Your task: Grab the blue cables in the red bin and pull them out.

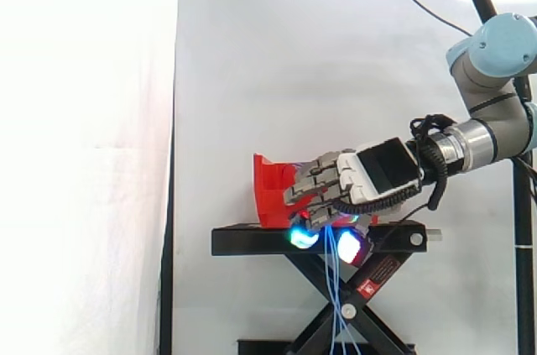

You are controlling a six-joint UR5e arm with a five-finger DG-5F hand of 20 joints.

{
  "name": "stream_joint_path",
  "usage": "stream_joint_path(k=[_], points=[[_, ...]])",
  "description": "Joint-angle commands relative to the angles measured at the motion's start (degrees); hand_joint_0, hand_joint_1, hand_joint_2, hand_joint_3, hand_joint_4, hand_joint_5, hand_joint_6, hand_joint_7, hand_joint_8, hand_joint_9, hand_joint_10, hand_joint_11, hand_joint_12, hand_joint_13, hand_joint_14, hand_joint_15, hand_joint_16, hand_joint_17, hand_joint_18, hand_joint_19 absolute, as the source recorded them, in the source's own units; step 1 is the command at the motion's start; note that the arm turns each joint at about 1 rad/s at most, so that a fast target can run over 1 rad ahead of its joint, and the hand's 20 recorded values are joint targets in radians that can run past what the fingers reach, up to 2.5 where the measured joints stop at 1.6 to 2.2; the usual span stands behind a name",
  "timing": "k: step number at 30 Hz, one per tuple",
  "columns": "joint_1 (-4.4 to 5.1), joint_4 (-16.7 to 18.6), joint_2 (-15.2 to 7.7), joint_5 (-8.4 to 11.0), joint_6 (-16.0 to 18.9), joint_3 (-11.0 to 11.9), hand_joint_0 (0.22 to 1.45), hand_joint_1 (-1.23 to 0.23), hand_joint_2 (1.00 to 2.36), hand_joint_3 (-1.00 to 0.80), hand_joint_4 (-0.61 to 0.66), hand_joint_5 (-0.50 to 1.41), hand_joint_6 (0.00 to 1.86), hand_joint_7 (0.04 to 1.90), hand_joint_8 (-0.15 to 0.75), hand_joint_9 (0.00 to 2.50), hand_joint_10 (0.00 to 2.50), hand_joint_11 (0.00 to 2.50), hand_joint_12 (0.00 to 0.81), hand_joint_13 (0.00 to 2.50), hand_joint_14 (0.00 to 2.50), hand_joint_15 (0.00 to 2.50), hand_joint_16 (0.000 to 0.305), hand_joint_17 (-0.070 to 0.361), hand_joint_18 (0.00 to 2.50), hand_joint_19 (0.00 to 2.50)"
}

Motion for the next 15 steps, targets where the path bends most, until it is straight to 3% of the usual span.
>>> stream_joint_path(k=[1, 15], points=[[-0.03, -0.04, 0.03, -0.04, -0.01, 0.00, 0.89, -0.86, 1.00, -1.00, 0.31, 0.88, 0.01, 0.49, 0.319, 0.92, 0.03, 0.73, 0.324, 0.59, 0.02, 0.45, 0.044, 0.100, 0.51, 0.61], [-0.47, 0.05, 0.03, -0.22, -0.19, 0.00, 0.89, -0.86, 1.00, -1.00, 0.31, 0.90, 0.01, 0.51, 0.319, 0.91, 0.03, 0.72, 0.323, 0.59, 0.02, 0.46, 0.044, 0.100, 0.50, 0.61]])
